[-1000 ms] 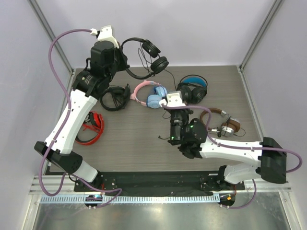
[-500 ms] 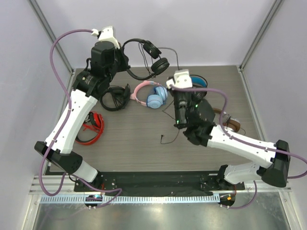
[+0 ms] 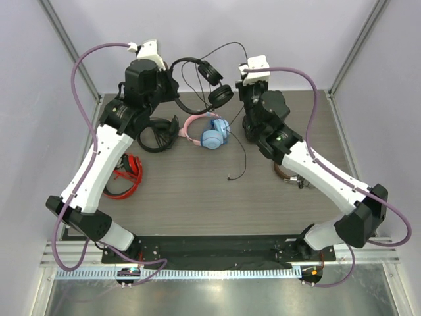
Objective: Wrap the headphones
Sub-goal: Wrap the headphone cable with the right arm
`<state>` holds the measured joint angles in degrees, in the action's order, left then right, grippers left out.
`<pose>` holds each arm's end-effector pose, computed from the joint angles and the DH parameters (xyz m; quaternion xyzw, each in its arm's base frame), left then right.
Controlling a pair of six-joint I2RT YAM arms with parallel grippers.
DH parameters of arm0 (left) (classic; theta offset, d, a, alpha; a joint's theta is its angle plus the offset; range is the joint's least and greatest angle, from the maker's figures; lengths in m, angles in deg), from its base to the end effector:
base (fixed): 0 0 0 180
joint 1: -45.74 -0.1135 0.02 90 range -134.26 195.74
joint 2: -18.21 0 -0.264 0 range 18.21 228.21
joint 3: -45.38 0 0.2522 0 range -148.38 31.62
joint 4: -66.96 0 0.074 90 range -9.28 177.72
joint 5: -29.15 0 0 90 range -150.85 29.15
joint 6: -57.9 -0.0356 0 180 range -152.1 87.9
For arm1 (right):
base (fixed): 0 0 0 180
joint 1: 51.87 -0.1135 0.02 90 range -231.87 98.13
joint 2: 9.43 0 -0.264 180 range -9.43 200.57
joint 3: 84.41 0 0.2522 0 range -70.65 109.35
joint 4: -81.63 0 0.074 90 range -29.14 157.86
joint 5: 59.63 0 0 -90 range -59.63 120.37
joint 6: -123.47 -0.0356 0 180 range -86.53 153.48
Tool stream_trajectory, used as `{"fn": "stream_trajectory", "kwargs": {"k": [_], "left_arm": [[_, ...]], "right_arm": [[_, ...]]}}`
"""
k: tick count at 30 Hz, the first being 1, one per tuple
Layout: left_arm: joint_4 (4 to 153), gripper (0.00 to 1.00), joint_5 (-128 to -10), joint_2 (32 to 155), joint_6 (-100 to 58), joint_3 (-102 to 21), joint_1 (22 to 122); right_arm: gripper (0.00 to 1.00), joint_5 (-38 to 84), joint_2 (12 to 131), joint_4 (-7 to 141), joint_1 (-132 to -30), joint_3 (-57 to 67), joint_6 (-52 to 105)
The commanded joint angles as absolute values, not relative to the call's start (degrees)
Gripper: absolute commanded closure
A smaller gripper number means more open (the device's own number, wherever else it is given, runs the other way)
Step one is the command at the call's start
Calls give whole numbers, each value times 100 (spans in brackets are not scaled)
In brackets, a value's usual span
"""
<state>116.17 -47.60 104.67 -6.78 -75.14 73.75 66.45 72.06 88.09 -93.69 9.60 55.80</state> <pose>0.2842 -0.1419 0.4898 -0.0516 0.7903 -0.1890 0.5806 0.2557 0.2006 0.4627 -0.0797 0.6019 -0.0463 0.7933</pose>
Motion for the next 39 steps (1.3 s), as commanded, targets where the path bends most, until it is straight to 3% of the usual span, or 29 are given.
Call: {"fn": "stream_trajectory", "kwargs": {"k": [1,10,22,33,39], "left_arm": [[11298,100,-5021,10109,-599,-7508,7361],[11272,100,-5276,9960,-600,-7534,7361],[10745,100,-5873,9881,94,-7534,7150],[10340,100,-6208,9925,877,-7341,6684],[10305,100,-5488,9898,974,-7174,6675]], "right_arm": [[99,6097,7344,8430,-9002,1293,4711],[99,5411,7950,8035,-8308,1364,3823],[99,4655,7767,8517,-8307,-120,2935],[99,4689,7108,8905,-8676,-1527,2838],[99,5189,6932,9010,-9457,-1809,2943]]}}
